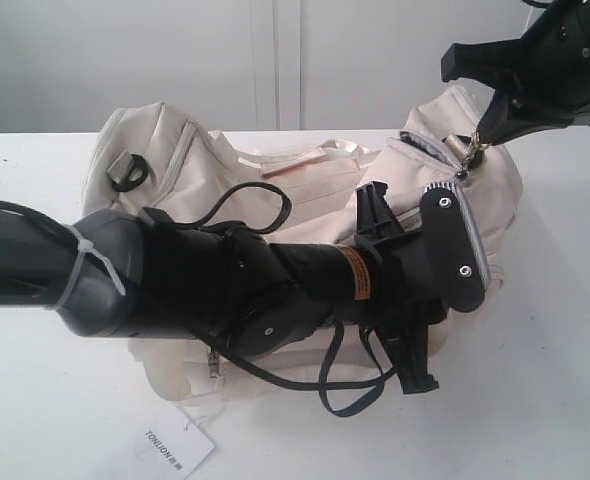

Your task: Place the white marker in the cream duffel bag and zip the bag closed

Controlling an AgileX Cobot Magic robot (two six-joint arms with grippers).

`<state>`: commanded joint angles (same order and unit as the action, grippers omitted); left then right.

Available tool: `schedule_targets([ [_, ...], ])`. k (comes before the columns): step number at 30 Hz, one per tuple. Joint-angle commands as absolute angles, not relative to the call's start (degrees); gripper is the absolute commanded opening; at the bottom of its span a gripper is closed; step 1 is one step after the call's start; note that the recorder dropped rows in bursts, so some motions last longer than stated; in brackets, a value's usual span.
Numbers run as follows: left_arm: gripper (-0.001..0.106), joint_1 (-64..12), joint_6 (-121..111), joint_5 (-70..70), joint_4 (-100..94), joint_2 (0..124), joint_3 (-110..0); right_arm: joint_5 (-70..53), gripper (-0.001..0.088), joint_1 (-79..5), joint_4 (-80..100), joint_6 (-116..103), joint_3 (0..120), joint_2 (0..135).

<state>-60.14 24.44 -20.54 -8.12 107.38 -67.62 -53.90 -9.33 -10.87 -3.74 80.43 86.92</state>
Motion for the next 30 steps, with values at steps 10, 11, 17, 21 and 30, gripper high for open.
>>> schedule_targets([
  [10,0.000,-60.1,25.9,-15.5,-8.2,107.4,-67.6,-47.2,0.0000,-9.3,-10.9,-2.8,80.4,87.0],
  [11,0.000,-60.1,25.9,-15.2,-8.2,107.4,-67.6,-46.3,0.0000,-9.3,-10.9,-2.8,80.4,87.1],
  [17,0.000,-60.1,25.9,-13.2,-10.4,107.4,-67.6,-40.9,0.0000,-9.3,-10.5,-2.1,80.4,88.4],
  [21,0.000,-60.1,25.9,-11.2,-10.9,107.4,-67.6,-36.5,0.0000,-9.3,-10.5,-1.3,80.4,88.7],
  [30,0.000,-60.1,25.9,-9.2,-13.4,107.4,-67.6,-28.3,0.0000,-9.3,-10.5,-1.2,80.4,90.5],
])
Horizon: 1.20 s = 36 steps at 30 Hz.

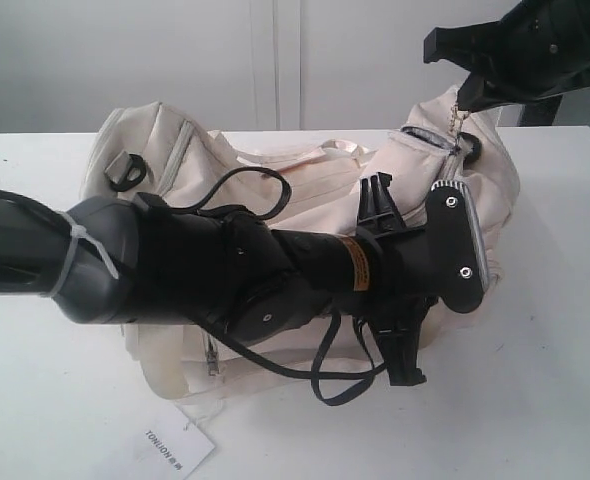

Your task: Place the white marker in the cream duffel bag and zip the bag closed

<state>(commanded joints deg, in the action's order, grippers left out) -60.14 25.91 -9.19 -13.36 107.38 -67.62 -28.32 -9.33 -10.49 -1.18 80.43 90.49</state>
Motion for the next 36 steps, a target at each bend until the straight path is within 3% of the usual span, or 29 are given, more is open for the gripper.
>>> schedule_targets([
  [10,0.000,-60.1,25.9,-9.0,-13.5,107.4,-67.6,-15.4,0.0000,-9.3,-10.5,-1.2,80.4,92.8],
  [24,0.000,-60.1,25.9,-8.7,-13.5,107.4,-67.6,-7.5,0.0000,-9.3,-10.8,-1.2,80.5,98.5],
  [36,0.000,-60.1,25.9,-8.5,-13.6,107.4,-67.6,-18.0,0.0000,-11.9,-11.1,-1.3,80.5,97.7],
])
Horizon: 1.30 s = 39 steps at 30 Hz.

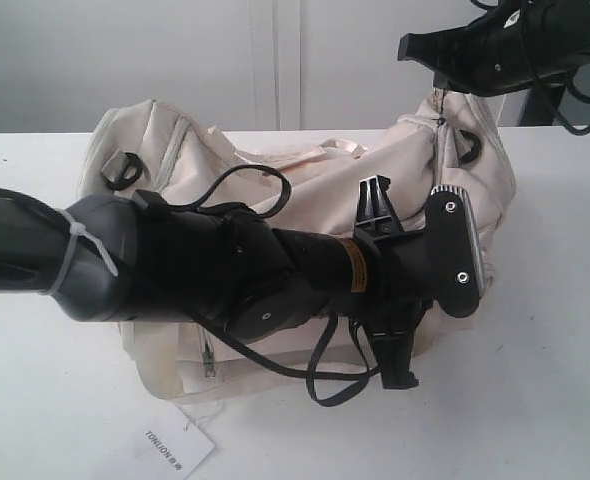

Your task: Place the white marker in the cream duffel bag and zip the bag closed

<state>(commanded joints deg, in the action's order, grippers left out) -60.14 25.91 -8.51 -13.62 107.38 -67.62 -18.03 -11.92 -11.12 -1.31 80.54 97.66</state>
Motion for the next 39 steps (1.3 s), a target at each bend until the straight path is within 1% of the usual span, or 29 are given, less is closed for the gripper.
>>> schedule_targets([
  [16,0.000,-60.1,25.9,-8.5,-13.6,107.4,-67.6,-34.8,0.0000,-13.1,-19.9,-1.1,80.5,97.6],
  [21,0.000,-60.1,25.8,-8.5,-13.6,107.4,-67.6,-36.2,0.0010,-13.1,-21.0,0.0,80.5,97.6],
  [24,0.000,-60.1,25.8,-8.5,-13.6,107.4,-67.6,-36.2,0.0086,-13.1,-21.1,0.0,80.5,97.6],
  [29,0.000,-60.1,25.7,-8.5,-13.6,107.4,-67.6,-36.2,0.0248,-13.1,-21.1,0.0,80.5,97.6],
  [32,0.000,-60.1,25.7,-8.4,-13.6,107.4,-67.6,-36.2,0.0326,-13.1,-21.1,0.0,80.5,97.6],
  [35,0.000,-60.1,25.7,-8.4,-13.6,107.4,-67.6,-36.3,0.0364,-13.1,-21.1,0.0,80.5,97.5],
  [38,0.000,-60.1,25.7,-8.5,-13.6,107.4,-67.6,-37.5,0.0364,-13.1,-21.1,0.0,80.5,96.7],
  [39,0.002,-60.1,25.7,-8.5,-13.6,107.4,-67.6,-38.1,0.0364,-13.1,-21.1,0.0,80.5,96.1],
])
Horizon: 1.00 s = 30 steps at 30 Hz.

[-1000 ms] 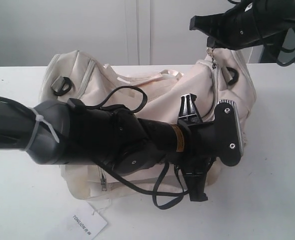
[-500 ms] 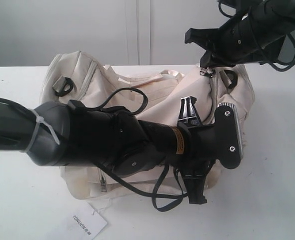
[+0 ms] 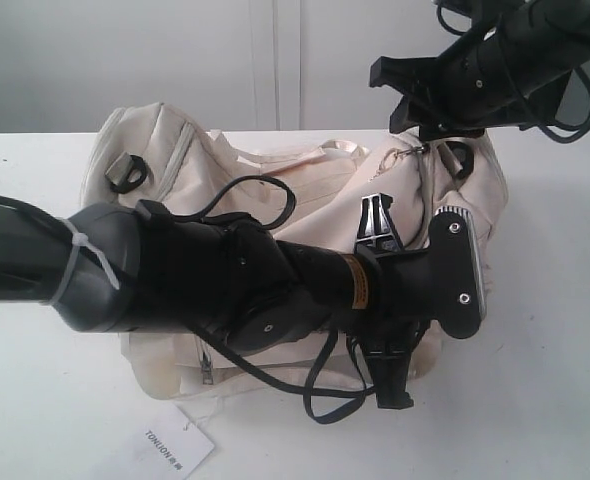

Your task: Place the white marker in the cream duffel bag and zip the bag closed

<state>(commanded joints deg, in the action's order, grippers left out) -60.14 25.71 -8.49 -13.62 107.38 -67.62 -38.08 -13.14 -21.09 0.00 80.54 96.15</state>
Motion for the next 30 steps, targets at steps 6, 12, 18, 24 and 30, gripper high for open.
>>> schedule_targets([
  [6,0.031,-60.1,25.7,-8.4,-13.6,107.4,-67.6,-43.0,0.0364,-13.1,-21.0,0.0,80.5,93.2],
  [12,0.053,-60.1,25.4,-8.1,-13.6,107.0,-67.6,-46.7,0.0364,-12.9,-20.9,-0.4,80.5,91.4],
  [18,0.055,-60.1,23.6,-4.6,-13.5,104.0,-67.6,-49.0,0.0364,-12.5,-20.8,-1.5,80.5,90.6],
  [24,0.055,-60.1,18.6,4.3,-13.5,98.5,-67.6,-51.5,0.0363,-12.5,-20.8,-1.6,80.5,90.4],
  [30,0.055,-60.1,17.8,15.4,-10.6,92.9,-67.6,-53.2,0.0300,-12.5,-20.8,-1.4,80.5,89.2],
])
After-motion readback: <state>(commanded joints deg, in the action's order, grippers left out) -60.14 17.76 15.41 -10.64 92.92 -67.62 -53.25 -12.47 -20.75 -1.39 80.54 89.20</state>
